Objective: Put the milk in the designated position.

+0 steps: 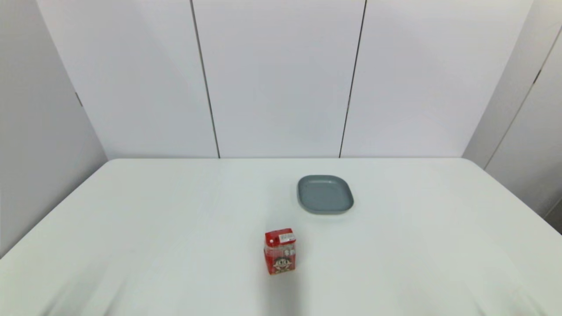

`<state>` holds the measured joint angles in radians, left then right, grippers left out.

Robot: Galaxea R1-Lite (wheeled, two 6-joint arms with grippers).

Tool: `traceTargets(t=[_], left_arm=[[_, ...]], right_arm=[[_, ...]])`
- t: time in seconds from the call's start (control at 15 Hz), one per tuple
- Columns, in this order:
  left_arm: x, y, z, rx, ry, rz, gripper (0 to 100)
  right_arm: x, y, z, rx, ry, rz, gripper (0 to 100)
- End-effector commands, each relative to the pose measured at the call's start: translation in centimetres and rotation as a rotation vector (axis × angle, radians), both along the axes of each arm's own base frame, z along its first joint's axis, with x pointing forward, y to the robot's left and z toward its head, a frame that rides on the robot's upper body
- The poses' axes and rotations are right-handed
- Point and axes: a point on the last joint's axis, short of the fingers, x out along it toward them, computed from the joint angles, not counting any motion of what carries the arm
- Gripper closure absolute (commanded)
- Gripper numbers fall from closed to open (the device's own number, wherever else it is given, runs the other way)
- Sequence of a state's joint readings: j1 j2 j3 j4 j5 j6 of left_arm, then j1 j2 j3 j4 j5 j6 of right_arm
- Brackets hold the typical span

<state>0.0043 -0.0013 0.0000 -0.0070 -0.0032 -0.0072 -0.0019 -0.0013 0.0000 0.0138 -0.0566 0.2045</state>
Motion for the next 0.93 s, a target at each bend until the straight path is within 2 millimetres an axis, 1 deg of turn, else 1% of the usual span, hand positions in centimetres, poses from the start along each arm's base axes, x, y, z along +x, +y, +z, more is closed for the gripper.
traceTargets(t=[0.07,0.93], left_arm=[[0.0,0.0,0.01,0.0,-0.001,0.0,0],[0.0,0.0,0.01,0.0,-0.001,0.0,0]], right_arm=[[0.01,0.0,0.02,-0.002,0.0,0.002,0],[0.01,0.0,0.0,0.001,0.001,0.0,0]])
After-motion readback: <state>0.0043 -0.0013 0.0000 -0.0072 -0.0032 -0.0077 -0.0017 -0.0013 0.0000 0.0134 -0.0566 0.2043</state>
